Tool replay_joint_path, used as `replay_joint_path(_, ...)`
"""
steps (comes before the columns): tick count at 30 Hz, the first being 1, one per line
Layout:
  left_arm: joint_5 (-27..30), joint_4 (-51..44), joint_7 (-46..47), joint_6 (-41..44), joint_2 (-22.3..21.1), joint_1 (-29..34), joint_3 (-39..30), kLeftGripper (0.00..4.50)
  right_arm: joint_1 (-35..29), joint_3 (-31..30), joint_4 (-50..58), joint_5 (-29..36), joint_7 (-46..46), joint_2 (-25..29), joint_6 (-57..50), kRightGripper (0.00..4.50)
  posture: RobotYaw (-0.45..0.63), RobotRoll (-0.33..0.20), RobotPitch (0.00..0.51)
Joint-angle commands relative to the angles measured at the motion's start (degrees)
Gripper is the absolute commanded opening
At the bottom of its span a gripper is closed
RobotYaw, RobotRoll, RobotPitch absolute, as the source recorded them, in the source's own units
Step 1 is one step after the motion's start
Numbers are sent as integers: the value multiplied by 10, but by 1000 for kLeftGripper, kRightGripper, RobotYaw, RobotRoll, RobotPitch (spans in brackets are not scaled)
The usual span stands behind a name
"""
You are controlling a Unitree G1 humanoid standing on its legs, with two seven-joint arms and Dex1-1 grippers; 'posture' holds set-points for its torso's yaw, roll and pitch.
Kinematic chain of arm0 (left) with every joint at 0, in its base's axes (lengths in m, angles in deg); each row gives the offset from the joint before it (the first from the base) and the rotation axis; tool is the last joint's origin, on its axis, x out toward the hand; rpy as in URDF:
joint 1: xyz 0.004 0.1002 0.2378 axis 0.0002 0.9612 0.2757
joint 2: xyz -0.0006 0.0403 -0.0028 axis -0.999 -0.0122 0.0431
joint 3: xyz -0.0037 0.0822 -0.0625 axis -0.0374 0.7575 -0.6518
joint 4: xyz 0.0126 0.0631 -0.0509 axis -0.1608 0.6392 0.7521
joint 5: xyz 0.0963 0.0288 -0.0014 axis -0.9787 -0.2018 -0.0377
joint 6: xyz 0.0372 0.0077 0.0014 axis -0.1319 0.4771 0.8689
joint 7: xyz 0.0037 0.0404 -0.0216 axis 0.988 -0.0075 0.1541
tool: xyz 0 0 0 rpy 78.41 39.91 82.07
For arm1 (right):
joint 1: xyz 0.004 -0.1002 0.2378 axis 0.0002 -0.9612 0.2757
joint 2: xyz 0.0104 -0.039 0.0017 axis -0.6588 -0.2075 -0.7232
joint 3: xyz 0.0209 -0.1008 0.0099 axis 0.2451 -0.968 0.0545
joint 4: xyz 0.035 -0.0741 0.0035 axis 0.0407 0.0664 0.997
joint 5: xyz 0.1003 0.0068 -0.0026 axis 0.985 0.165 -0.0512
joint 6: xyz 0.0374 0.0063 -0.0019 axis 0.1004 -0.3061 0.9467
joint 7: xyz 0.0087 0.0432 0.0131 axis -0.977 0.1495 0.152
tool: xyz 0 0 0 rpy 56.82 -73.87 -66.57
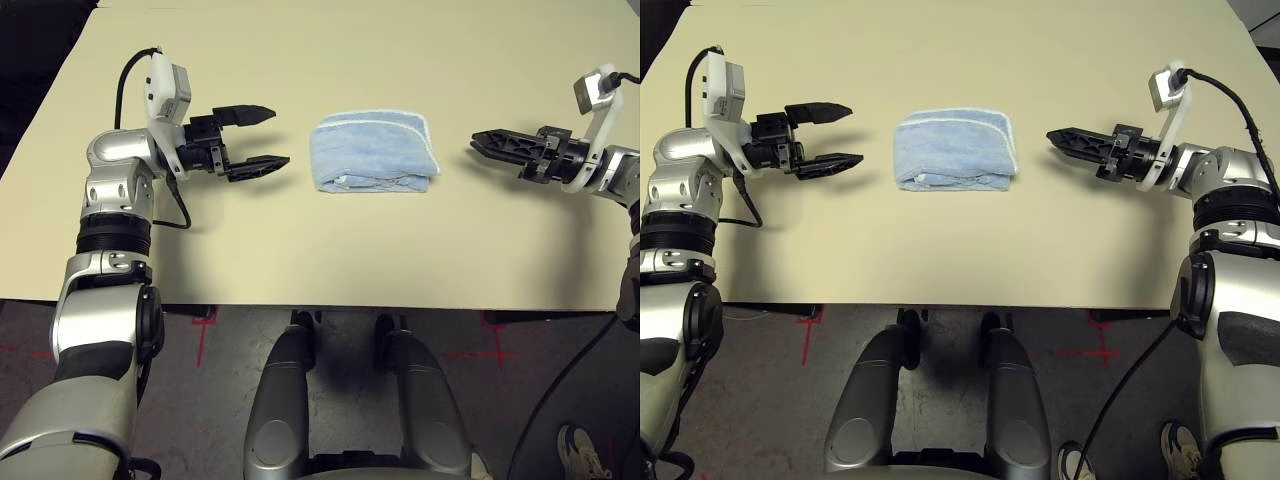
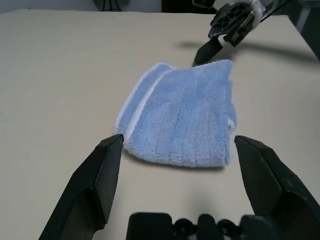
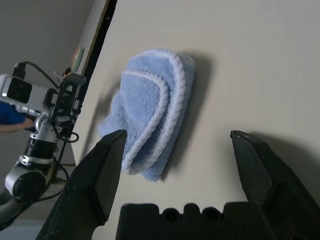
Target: Fold the towel and set it aside.
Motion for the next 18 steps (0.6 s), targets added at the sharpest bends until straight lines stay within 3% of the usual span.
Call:
replay_joint_path(1, 13, -38, -10, 21, -4, 18, 11, 4482, -12, 6, 4, 14, -16, -4, -54, 4500, 81, 0, 333)
replay_joint_path(18, 37, -139, 16, 96, -6, 42, 17, 4482, -4, -35, 65, 41, -59, -87, -169, 4500, 128, 0, 349)
